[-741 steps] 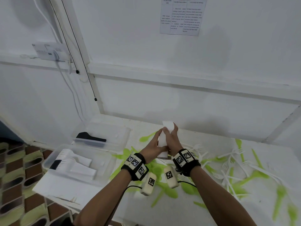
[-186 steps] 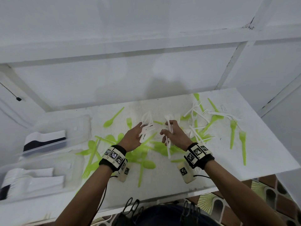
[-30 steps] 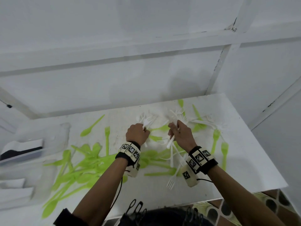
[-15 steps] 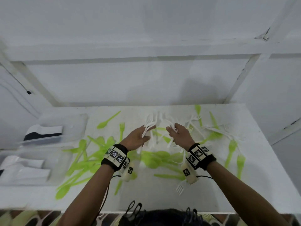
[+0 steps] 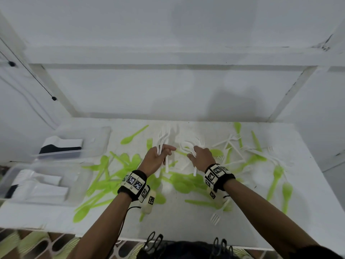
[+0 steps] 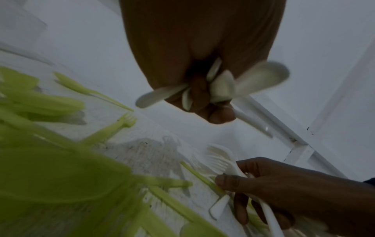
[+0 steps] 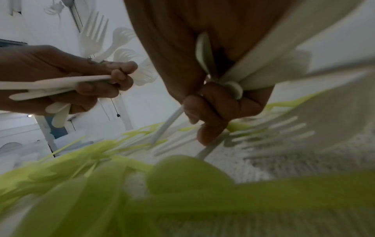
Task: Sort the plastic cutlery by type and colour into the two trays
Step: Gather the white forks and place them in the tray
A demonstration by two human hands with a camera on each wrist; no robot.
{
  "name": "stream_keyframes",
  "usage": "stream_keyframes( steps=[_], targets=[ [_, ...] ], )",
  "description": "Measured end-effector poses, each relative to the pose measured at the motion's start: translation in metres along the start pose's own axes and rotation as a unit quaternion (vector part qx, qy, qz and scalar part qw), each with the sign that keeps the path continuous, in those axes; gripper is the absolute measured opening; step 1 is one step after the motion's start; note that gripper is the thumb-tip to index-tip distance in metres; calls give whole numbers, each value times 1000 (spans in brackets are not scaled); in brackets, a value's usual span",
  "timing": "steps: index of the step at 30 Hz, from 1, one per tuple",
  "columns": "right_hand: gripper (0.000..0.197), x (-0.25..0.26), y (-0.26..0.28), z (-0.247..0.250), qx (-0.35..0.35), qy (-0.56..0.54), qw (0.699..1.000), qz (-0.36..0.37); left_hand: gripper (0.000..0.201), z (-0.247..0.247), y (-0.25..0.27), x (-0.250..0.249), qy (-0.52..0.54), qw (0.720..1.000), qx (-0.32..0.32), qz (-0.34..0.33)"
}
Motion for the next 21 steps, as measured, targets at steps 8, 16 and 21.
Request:
stream_keyframes(
  steps=[8, 16, 21],
  targets=[
    [38, 0, 13, 0, 23, -11, 997, -74, 41, -7, -7, 8, -11, 1000, 1, -7],
    [23, -5, 39, 17, 75, -38, 996, -24, 32, -24, -13, 1, 37, 998, 51, -16],
    [20, -28, 57, 32, 51, -100, 993, -30, 53, -36, -18, 8, 75, 996, 39, 36]
  ],
)
Point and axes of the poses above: each hand's wrist, its own y-axis away from the middle knuckle, its own z-axis out of the back of the hand, x = y × z, the point moved 7 cm from there along -y, towards the middle knuckle, and after that the axes turned 7 degrees about y, right-handed, at the moved point
